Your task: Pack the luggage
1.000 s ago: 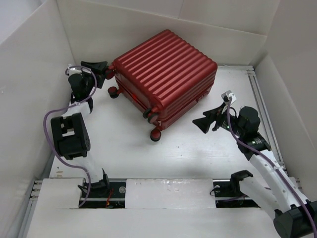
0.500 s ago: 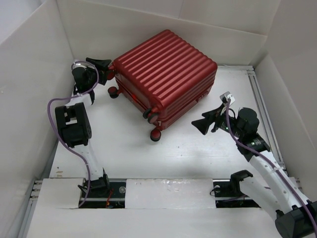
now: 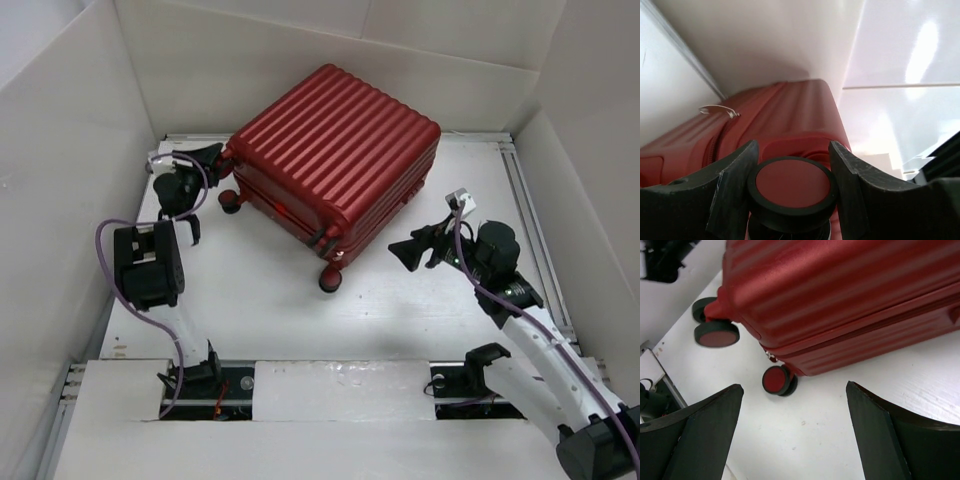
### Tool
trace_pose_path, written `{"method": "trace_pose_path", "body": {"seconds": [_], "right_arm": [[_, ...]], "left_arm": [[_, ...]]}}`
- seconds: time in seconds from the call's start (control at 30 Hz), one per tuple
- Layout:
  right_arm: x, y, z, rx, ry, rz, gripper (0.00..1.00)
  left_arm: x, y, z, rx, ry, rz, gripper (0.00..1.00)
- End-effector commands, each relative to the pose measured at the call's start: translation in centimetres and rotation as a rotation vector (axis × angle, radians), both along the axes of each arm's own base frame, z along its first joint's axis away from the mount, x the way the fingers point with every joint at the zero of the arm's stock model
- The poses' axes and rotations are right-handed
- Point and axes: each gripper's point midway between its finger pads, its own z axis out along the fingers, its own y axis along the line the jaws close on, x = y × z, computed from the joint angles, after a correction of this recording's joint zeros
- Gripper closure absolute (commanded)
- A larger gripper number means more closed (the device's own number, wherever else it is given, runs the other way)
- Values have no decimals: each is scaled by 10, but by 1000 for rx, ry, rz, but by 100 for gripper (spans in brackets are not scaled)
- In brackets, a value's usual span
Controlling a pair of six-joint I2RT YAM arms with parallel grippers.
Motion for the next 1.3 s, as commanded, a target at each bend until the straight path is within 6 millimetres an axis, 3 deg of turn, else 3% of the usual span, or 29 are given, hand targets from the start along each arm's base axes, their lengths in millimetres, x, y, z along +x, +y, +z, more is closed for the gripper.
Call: {"method": "trace_pose_path", "body": {"seconds": [0.0,0.03,0.07,0.1,0.13,0.17,0.2,0.27,0.3,0.33,0.37,0.4,0.43,0.47,0.6,0.63,0.67,0.7,0.73,0.77,0.83,0.87,0.9,0.97,1.03,1.17,1.27], "right_arm": [[4,-4,-3,10,6,-56,10],[10,-8,-9,6,28,-91,10],[12,-7,-13,-2,40,-97,10],[17,-8,-22,-16,67,-114,10],[21,-9,-27,-25,80,-130,10],[27,-11,-24,-27,73,-153,10],[33,-11,-33,-39,95,-162,10],[42,-4,-29,-56,75,-132,11],[47,3,-15,-49,54,-98,15],[54,10,-23,-63,85,-67,17],[57,14,-19,-58,86,-46,17],[63,18,-5,-55,56,-32,17],[68,20,-4,-57,62,-32,22],[67,24,3,-52,47,-22,24],[58,11,28,-33,-30,-80,24],[55,0,17,-49,-19,-135,24],[42,-9,31,-31,-70,-161,24],[38,-17,30,-30,-84,-195,24],[33,-22,26,-20,-86,-222,24],[26,-25,5,-33,-58,-222,27],[20,-27,-5,-27,-70,-222,31],[19,-28,-25,-41,-43,-222,38],[20,-24,-36,-48,-20,-200,51],[20,-13,-39,-52,-43,-130,56],[23,-8,-44,-70,-71,-96,57],[27,-6,-32,-45,-199,-89,57],[34,-4,-45,-65,-176,-86,50]], "left_arm": [[-69,-50,71,6,-269,-123,100],[-80,-55,68,13,-269,-123,100],[-99,-61,40,8,-210,-122,100],[-117,-73,52,7,-251,-138,100],[-127,-76,50,20,-263,-135,100],[-142,-81,30,22,-214,-144,100],[-157,-89,38,23,-246,-165,100],[-175,-94,35,28,-252,-173,100],[-185,-94,22,37,-224,-171,100],[-196,-97,27,55,-238,-177,100],[-201,-97,24,66,-230,-175,100],[-205,-95,19,77,-213,-164,100],[-215,-95,36,116,-273,-155,100],[-213,-91,26,130,-210,-131,100],[-219,-82,53,240,-226,-66,100],[-220,-79,61,249,-239,-46,100],[-223,-79,70,249,-258,-43,100],[-228,-78,73,264,-268,-40,100],[-228,-78,78,272,-277,-38,100],[-228,-78,80,273,-272,-38,100],[-227,-78,75,281,-253,-40,100],[-225,-79,72,282,-244,-50,100],[-224,-80,69,282,-233,-52,100],[-221,-84,66,275,-234,-79,100],[-217,-87,55,276,-199,-104,100],[-216,-92,58,279,-205,-139,100],[-215,-92,59,289,-204,-138,100]]}}
